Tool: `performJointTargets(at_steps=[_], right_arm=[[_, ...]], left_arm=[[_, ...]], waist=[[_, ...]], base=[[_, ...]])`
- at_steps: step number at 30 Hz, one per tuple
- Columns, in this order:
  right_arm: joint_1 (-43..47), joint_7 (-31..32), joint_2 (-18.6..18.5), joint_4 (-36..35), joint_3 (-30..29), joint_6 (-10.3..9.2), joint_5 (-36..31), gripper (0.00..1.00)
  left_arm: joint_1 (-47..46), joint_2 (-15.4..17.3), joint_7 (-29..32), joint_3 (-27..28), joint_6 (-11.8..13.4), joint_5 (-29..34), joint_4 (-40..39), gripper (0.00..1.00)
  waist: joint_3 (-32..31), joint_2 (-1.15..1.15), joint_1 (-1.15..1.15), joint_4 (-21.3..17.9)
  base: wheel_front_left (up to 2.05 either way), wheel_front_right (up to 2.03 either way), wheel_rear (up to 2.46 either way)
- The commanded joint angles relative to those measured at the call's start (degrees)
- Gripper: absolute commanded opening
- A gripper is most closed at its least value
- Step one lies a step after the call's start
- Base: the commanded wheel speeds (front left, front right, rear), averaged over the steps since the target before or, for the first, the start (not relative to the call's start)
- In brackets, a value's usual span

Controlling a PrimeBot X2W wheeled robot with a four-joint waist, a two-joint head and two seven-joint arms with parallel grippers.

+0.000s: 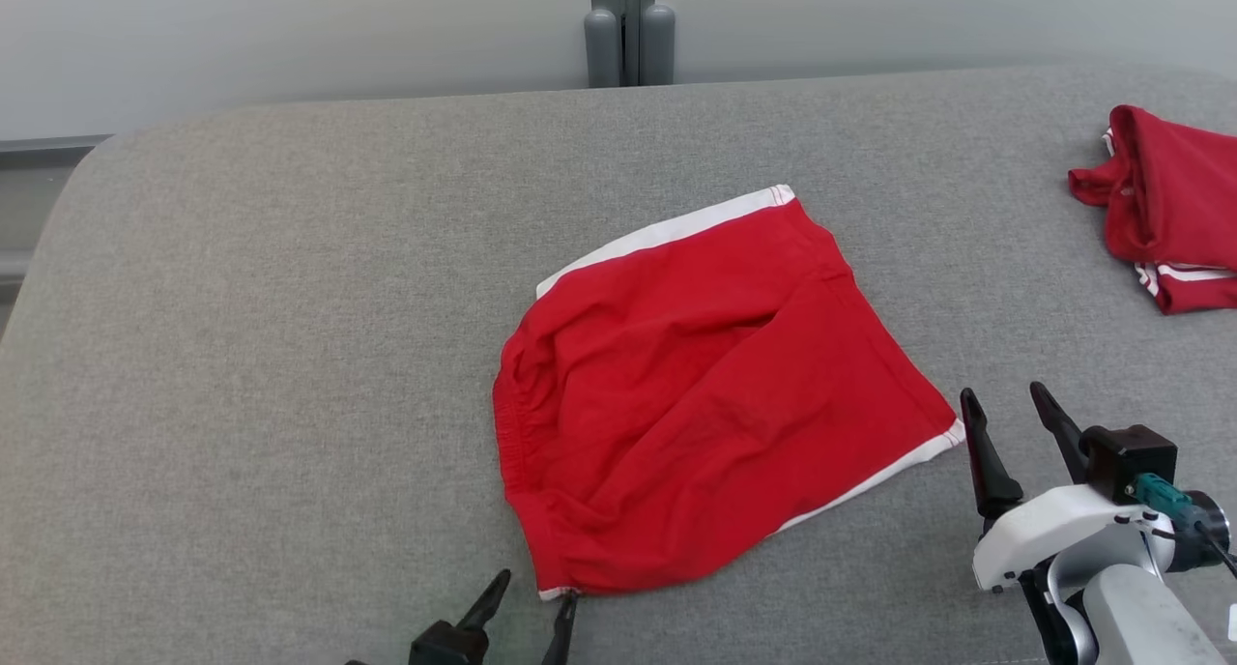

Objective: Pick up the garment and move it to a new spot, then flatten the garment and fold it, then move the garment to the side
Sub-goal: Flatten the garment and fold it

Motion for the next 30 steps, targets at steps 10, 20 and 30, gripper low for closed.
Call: performJointTargets(at_steps=[10, 20, 30], right_arm=[[-6.2, 0.02, 0.28, 11.99, 3.0, -0.11, 1.32, 1.0], [-10.74, 0.09, 0.65, 20.69, 6.88, -0.11, 4.67, 0.49], [-7.89, 0.02, -0.78, 14.31, 5.9, -0.11, 8.3, 0.0]], left_arm=[[-4.57, 0.15, 0.01, -4.76, -0.38, -1.25, 4.05, 1.0], [-7.43, 0.16, 0.01, -6.95, -0.28, -2.79, 4.24, 0.63], [-5.98, 0.18, 0.01, -7.82, -0.74, -3.59, -1.47, 0.0]], waist=[[2.25, 0.0, 0.0, 0.47], [4.46, 0.0, 0.0, 1.72], [3.95, 0.0, 0.0, 2.37]], base=[[0.0, 0.0, 0.0], [0.0, 0.0, 0.0], [0.0, 0.0, 0.0]])
